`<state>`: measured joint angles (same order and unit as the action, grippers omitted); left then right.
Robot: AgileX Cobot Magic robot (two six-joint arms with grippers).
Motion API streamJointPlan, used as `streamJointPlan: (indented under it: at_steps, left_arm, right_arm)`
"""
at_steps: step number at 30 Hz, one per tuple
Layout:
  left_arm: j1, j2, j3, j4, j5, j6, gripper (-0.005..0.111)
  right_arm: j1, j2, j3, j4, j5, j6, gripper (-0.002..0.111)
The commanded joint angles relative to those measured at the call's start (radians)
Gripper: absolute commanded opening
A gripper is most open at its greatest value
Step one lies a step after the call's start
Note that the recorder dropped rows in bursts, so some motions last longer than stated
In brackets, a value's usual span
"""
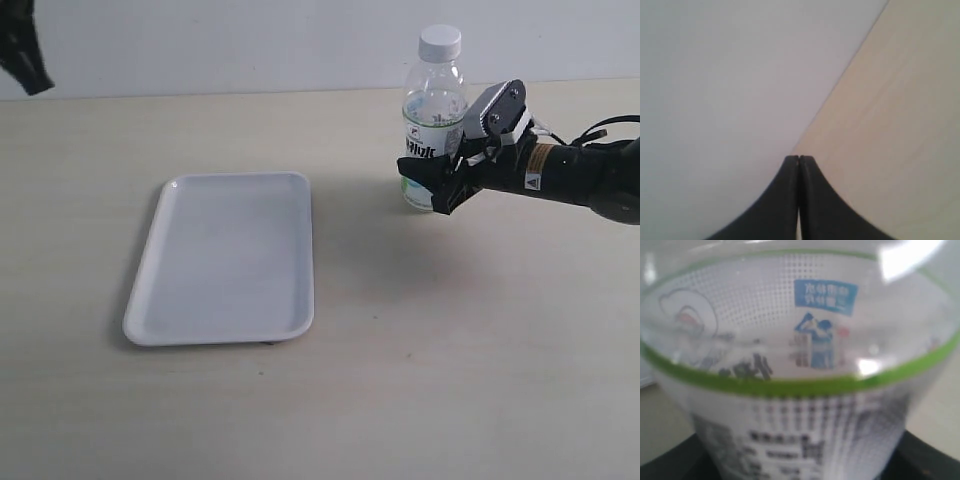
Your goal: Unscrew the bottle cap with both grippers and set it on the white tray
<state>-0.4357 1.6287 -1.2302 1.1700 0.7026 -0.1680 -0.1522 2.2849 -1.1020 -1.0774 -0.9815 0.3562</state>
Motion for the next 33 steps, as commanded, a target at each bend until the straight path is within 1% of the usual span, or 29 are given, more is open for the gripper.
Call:
streamJointPlan:
  at_steps: [1, 4, 5, 8, 10, 11, 13, 16, 19, 21, 22, 23, 26, 29, 33]
  left_arm:
    - [-0.061, -0.001, -0.154, -0.462, -0.01, 0.137, 0.0]
    - [-0.066, 0.0, -0.266, -0.971, 0.014, 0.375, 0.0]
    - [-0.066, 0.003, -0.295, -1.12, 0.026, 0.462, 0.0]
    - [-0.066, 0.01, -0.346, -1.376, 0.06, 0.616, 0.0]
    - [-0.066, 0.022, -0.371, -1.479, 0.097, 0.669, 0.0]
    - [-0.066, 0.025, -0.381, -1.5, 0.115, 0.679, 0.001]
    - [-0.066, 0.042, -0.397, -1.522, 0.156, 0.688, 0.006]
    - [-0.066, 0.074, -0.419, -1.551, 0.208, 0.688, 0.023]
    - [-0.066, 0.098, -0.428, -1.581, 0.217, 0.688, 0.051]
    - [-0.066, 0.112, -0.435, -1.606, 0.201, 0.684, 0.072]
    - [-0.066, 0.115, -0.435, -1.621, 0.188, 0.681, 0.079]
    - [-0.066, 0.12, -0.435, -1.649, 0.17, 0.679, 0.081]
    - [-0.073, 0.136, -0.435, -1.704, 0.114, 0.686, 0.079]
    - [-0.092, 0.162, -0.435, -1.701, 0.064, 0.686, 0.078]
    - [-0.121, 0.205, -0.481, -1.681, 0.06, 0.679, 0.078]
  right_arm:
    - [0.002, 0.003, -0.001, -0.015, 0.068, -0.016, 0.0]
    - [0.002, 0.003, -0.001, -0.023, 0.068, -0.018, 0.0]
    - [0.002, 0.003, -0.001, -0.025, 0.068, -0.024, 0.0]
    - [0.008, 0.0, -0.001, -0.066, 0.062, -0.024, 0.0]
    - [0.025, -0.009, -0.001, -0.087, 0.084, -0.034, 0.0]
    - [0.039, -0.019, -0.001, -0.086, 0.11, -0.034, 0.0]
    - [0.073, -0.038, -0.001, -0.086, 0.179, -0.039, 0.0]
    - [0.119, -0.066, -0.001, -0.08, 0.255, -0.041, 0.0]
    - [0.139, -0.086, -0.001, -0.08, 0.242, -0.038, 0.0]
    - [0.141, -0.091, -0.001, -0.08, 0.226, -0.033, 0.0]
    - [0.141, -0.091, -0.001, -0.08, 0.226, -0.03, 0.0]
    - [0.141, -0.091, -0.001, -0.08, 0.233, -0.03, 0.0]
    - [0.141, -0.091, -0.001, -0.08, 0.273, -0.03, 0.0]
    - [0.141, -0.089, -0.001, -0.089, 0.276, -0.03, 0.0]
    - [0.141, -0.089, -0.001, -0.089, 0.276, -0.03, 0.0]
